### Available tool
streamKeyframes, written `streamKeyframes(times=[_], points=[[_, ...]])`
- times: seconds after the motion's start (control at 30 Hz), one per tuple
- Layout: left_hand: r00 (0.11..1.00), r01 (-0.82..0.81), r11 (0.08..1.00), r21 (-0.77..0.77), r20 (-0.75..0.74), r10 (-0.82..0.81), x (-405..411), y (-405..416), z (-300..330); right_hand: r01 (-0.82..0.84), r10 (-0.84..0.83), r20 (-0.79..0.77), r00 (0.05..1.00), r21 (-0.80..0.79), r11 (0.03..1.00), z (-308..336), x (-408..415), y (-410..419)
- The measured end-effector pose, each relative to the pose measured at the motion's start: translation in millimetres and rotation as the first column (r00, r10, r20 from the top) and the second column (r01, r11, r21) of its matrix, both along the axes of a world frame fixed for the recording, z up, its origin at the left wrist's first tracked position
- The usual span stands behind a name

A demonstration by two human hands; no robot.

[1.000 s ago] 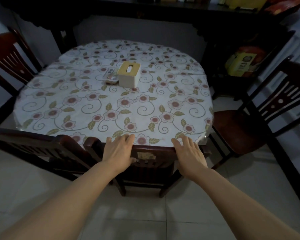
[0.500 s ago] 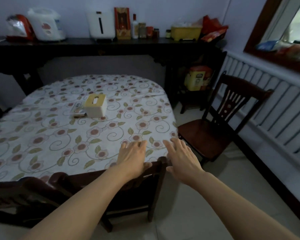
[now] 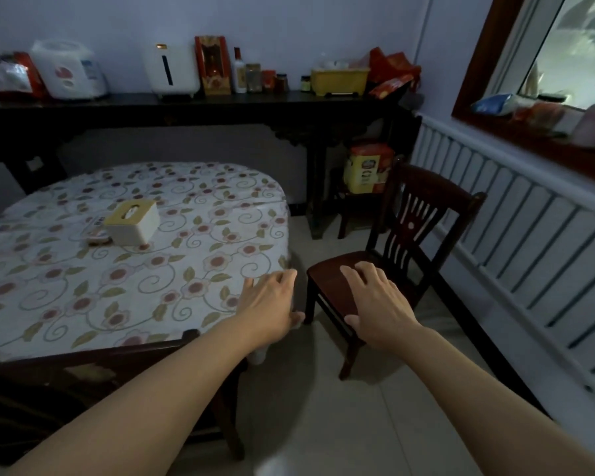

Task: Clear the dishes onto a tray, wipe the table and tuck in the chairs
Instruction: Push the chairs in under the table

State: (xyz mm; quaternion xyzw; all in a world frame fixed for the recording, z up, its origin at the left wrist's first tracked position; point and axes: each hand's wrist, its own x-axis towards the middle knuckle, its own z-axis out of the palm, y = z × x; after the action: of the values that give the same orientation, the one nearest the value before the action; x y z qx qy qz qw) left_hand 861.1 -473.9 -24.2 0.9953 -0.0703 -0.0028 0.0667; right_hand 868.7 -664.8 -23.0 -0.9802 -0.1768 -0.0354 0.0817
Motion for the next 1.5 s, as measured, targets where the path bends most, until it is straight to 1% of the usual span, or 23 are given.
streamKeyframes(times=[0.1,0.37,0.57,0.67,0.77,0.9,1.0,1.07,1.13,1.27,1.4,1.5], points=[[1.0,0.016,1.0,0.001,-0.014,-0.016,16,-32,3,0.004,-0.004,-0.012,1.0,0.025,1.0,5,15,-32],[1.0,0.018,1.0,-0.003,-0.01,-0.018,89,-102,-9,-0.032,0.032,-0.001,0.999,-0.02,0.999,-1,91,-95],[0.998,-0.024,0.995,-0.1,-0.063,0.018,200,-151,-21,-0.038,0.036,-0.022,0.999,-0.065,0.997,-8,190,-144],[0.996,-0.013,0.998,-0.064,-0.091,0.008,244,-181,-26,-0.031,0.028,-0.037,0.999,-0.078,0.996,-8,234,-173],[0.993,-0.016,0.998,-0.061,-0.116,0.009,279,-211,-28,-0.037,0.034,-0.044,0.998,-0.08,0.996,-10,274,-204],[0.997,-0.033,0.998,-0.046,-0.074,0.03,320,-249,-28,-0.042,0.039,-0.039,0.998,-0.078,0.996,-16,327,-244],[0.993,-0.088,0.995,-0.056,-0.079,0.083,353,-282,-30,-0.104,0.102,-0.031,0.994,-0.062,0.993,-22,374,-276],[0.984,-0.155,0.986,-0.066,-0.096,0.148,372,-306,-31,-0.168,0.167,-0.026,0.986,-0.072,0.983,-26,402,-298],[0.965,-0.245,0.967,-0.071,-0.112,0.236,385,-333,-33,-0.232,0.231,-0.033,0.972,-0.066,0.97,-29,430,-323],[0.921,-0.368,0.927,-0.074,-0.165,0.352,403,-387,-37,-0.349,0.346,-0.052,0.937,-0.058,0.935,-30,478,-366],[0.89,-0.438,0.895,-0.084,-0.184,0.418,419,-419,-37,-0.41,0.406,-0.068,0.911,-0.055,0.911,-29,517,-385],[0.871,-0.478,0.874,-0.093,-0.176,0.458,437,-428,-36,-0.455,0.451,-0.074,0.89,-0.048,0.889,-32,543,-389]])
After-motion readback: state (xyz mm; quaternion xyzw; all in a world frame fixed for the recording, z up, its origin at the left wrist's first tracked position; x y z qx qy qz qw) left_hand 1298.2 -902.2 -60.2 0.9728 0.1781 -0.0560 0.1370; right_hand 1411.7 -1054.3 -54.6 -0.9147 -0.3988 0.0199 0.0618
